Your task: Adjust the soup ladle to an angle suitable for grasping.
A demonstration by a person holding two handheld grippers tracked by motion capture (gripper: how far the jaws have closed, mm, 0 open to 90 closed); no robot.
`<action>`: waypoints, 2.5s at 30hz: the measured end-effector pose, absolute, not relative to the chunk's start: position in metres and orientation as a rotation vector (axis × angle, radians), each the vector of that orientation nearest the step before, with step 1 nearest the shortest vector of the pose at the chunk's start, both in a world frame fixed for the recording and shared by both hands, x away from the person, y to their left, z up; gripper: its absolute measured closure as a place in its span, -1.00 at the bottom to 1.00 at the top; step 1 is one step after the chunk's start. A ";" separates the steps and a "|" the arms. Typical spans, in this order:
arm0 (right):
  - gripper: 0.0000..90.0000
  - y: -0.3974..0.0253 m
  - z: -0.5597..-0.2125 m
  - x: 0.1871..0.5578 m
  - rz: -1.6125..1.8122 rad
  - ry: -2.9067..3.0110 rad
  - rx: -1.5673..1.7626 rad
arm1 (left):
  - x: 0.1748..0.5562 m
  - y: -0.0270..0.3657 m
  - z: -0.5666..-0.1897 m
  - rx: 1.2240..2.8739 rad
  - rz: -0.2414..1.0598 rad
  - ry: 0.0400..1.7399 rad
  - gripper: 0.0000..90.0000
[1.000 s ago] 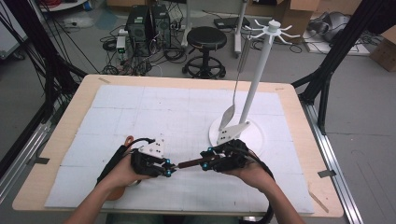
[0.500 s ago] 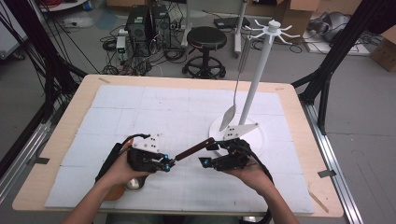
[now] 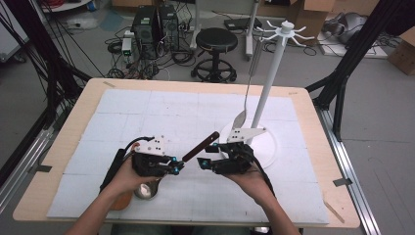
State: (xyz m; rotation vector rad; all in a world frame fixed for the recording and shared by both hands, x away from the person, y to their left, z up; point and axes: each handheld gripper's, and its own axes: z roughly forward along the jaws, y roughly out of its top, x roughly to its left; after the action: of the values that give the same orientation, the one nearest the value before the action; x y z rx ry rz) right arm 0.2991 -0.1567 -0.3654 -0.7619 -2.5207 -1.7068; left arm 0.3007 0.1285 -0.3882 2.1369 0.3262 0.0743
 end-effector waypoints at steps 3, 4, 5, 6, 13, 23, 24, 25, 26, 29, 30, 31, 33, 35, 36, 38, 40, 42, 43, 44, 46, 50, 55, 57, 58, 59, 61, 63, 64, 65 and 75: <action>0.00 -0.155 -0.361 0.299 -1.757 -2.490 -0.789 | 0.301 0.127 -0.386 2.111 0.078 0.344 0.86; 0.03 -0.154 -0.360 0.299 -1.771 -2.476 -0.791 | 0.302 0.127 -0.385 2.112 0.083 0.344 0.86; 0.04 -0.153 -0.358 0.299 -1.785 -2.468 -0.788 | 0.302 0.126 -0.384 2.105 0.085 0.346 0.86; 0.05 -0.152 -0.357 0.299 -1.793 -2.466 -0.787 | 0.302 0.126 -0.383 2.100 0.087 0.344 0.86; 0.18 -0.144 -0.346 0.299 -1.864 -2.437 -0.795 | 0.302 0.120 -0.379 2.074 0.090 0.352 0.86; 0.56 -0.136 -0.338 0.301 -1.933 -2.377 -0.750 | 0.302 0.121 -0.373 2.039 0.098 0.353 0.86; 0.57 -0.136 -0.337 0.302 -1.939 -2.372 -0.741 | 0.302 0.121 -0.373 2.029 0.095 0.359 0.86; 0.59 -0.136 -0.336 0.302 -1.940 -2.360 -0.737 | 0.302 0.121 -0.372 2.027 0.093 0.356 0.86; 0.60 -0.136 -0.335 0.302 -1.941 -2.350 -0.733 | 0.301 0.121 -0.372 2.016 0.089 0.357 0.86; 0.63 -0.134 -0.330 0.303 -1.946 -2.333 -0.712 | 0.302 0.123 -0.370 2.009 0.080 0.351 0.85; 0.63 -0.133 -0.329 0.303 -1.943 -2.341 -0.700 | 0.302 0.123 -0.370 2.003 0.074 0.348 0.84; 0.63 -0.133 -0.327 0.303 -1.947 -2.347 -0.690 | 0.302 0.124 -0.370 1.996 0.065 0.355 0.83; 0.63 -0.132 -0.323 0.303 -1.955 -2.365 -0.679 | 0.302 0.125 -0.369 1.986 0.055 0.356 0.76; 0.63 -0.134 -0.320 0.303 -1.969 -2.373 -0.681 | 0.302 0.126 -0.368 1.980 0.047 0.352 0.72; 0.63 -0.136 -0.318 0.304 -1.972 -2.377 -0.682 | 0.302 0.126 -0.368 1.978 0.046 0.353 0.70; 0.63 -0.138 -0.316 0.305 -1.985 -2.383 -0.682 | 0.302 0.126 -0.368 1.972 0.039 0.355 0.69; 0.63 -0.141 -0.313 0.305 -1.989 -2.383 -0.683 | 0.302 0.126 -0.368 1.976 0.040 0.352 0.67; 0.63 -0.144 -0.311 0.305 -1.999 -2.386 -0.674 | 0.302 0.126 -0.369 1.978 0.038 0.350 0.66; 0.63 -0.146 -0.310 0.305 -2.006 -2.383 -0.674 | 0.302 0.125 -0.369 1.971 0.035 0.355 0.66; 0.63 -0.147 -0.309 0.305 -2.012 -2.380 -0.671 | 0.302 0.125 -0.369 1.968 0.031 0.355 0.65; 0.63 -0.149 -0.309 0.305 -2.014 -2.378 -0.666 | 0.302 0.124 -0.369 1.963 0.028 0.359 0.63; 0.63 -0.147 -0.312 0.302 -2.011 -2.392 -0.634 | 0.301 0.121 -0.371 1.958 0.005 0.346 0.59; 0.63 -0.141 -0.314 0.301 -2.023 -2.389 -0.591 | 0.300 0.117 -0.372 1.956 -0.018 0.331 0.56; 0.63 -0.139 -0.314 0.300 -2.028 -2.390 -0.578 | 0.300 0.117 -0.372 1.958 -0.022 0.325 0.57; 0.63 -0.139 -0.314 0.300 -2.030 -2.391 -0.572 | 0.300 0.117 -0.373 1.957 -0.025 0.324 0.59; 0.63 -0.138 -0.314 0.300 -2.032 -2.389 -0.567 | 0.300 0.116 -0.373 1.956 -0.031 0.324 0.64; 0.63 -0.137 -0.314 0.299 -2.034 -2.390 -0.556 | 0.300 0.115 -0.374 1.956 -0.028 0.321 0.75; 0.63 -0.135 -0.315 0.298 -2.039 -2.386 -0.551 | 0.299 0.114 -0.374 1.963 -0.018 0.322 0.84; 0.62 -0.135 -0.315 0.297 -2.044 -2.386 -0.553 | 0.299 0.114 -0.374 1.957 -0.018 0.328 0.84; 0.62 -0.134 -0.315 0.296 -2.048 -2.381 -0.562 | 0.299 0.114 -0.374 1.960 -0.017 0.331 0.84; 0.58 -0.128 -0.320 0.288 -2.083 -2.498 -0.596 | 0.298 0.112 -0.374 1.960 -0.002 0.342 0.85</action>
State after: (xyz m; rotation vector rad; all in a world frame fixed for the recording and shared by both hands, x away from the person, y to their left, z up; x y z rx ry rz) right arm 0.2883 -0.1282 -0.3202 -0.5957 -2.4983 -2.0825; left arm 0.2979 0.1119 -0.3738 1.9604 0.3416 -0.0023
